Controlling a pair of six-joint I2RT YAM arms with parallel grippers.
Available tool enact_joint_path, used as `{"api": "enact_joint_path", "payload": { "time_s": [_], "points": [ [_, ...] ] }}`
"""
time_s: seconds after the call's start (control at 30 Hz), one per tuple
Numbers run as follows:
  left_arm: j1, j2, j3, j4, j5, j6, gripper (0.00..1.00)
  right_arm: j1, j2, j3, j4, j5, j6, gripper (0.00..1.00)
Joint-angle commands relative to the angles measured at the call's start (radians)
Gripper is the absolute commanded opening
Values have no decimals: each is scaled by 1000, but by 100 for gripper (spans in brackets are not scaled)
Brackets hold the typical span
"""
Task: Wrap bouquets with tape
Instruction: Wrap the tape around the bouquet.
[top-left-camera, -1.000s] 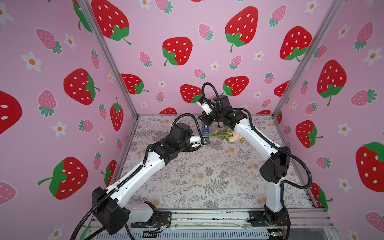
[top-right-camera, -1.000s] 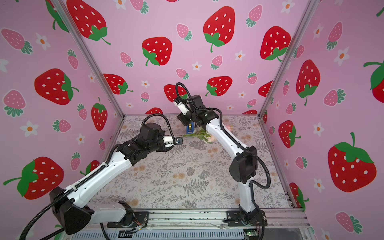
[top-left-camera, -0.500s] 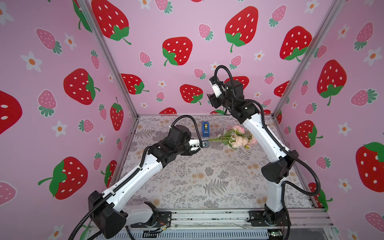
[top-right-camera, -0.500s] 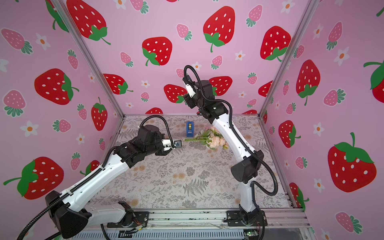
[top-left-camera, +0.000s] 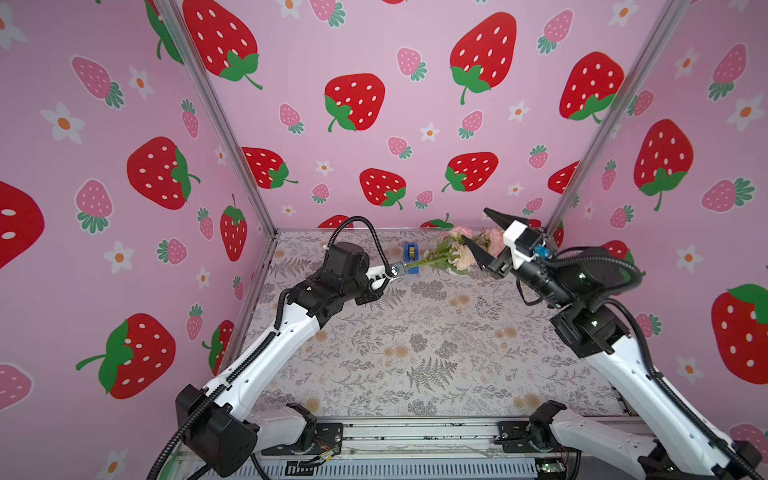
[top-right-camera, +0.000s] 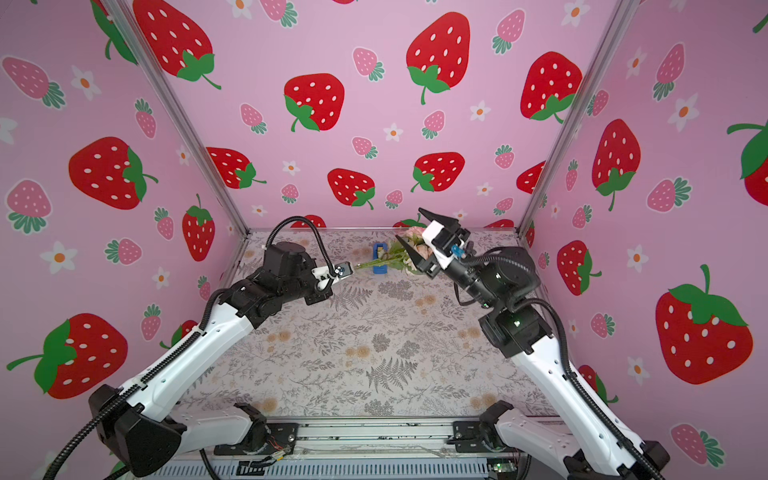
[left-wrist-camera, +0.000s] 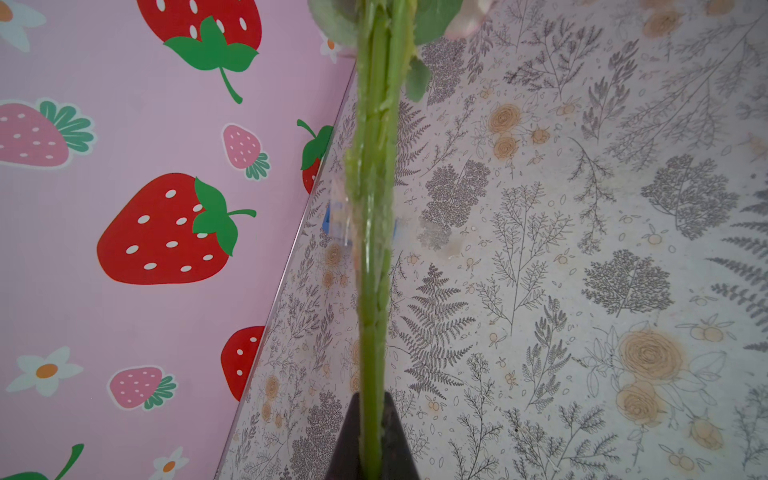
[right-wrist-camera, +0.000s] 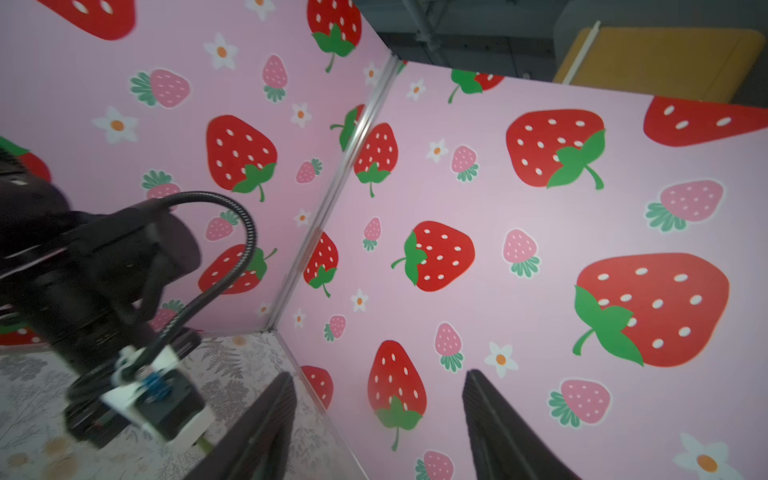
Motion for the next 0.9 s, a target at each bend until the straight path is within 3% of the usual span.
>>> {"api": "enact_joint_path", "payload": {
  "time_s": [0.0,0.07,0.1,0.13,0.3,0.53,0.87],
  "points": [
    [15,3,89,48,80,-52,0,-1,-25,-158,119,-151,2,69],
    [17,6,106,47,84,-54,0,4,-23,-223,89,-241,10,64],
    [17,6,109,48,85,-56,0,20,-23,-263,83,-248,-26,55],
    [17,4,115,48,87,-55,0,51,-30,-329,116,-202,-42,52],
    [17,-4,132,20,106,-60,0,97,7,-527,338,-29,-27,60],
    [8,-30,149,-10,111,-83,0,101,224,-541,628,39,57,63],
    [-11,-41,165,-40,85,-62,0,105,446,-404,723,-16,95,65]
  ]
}}
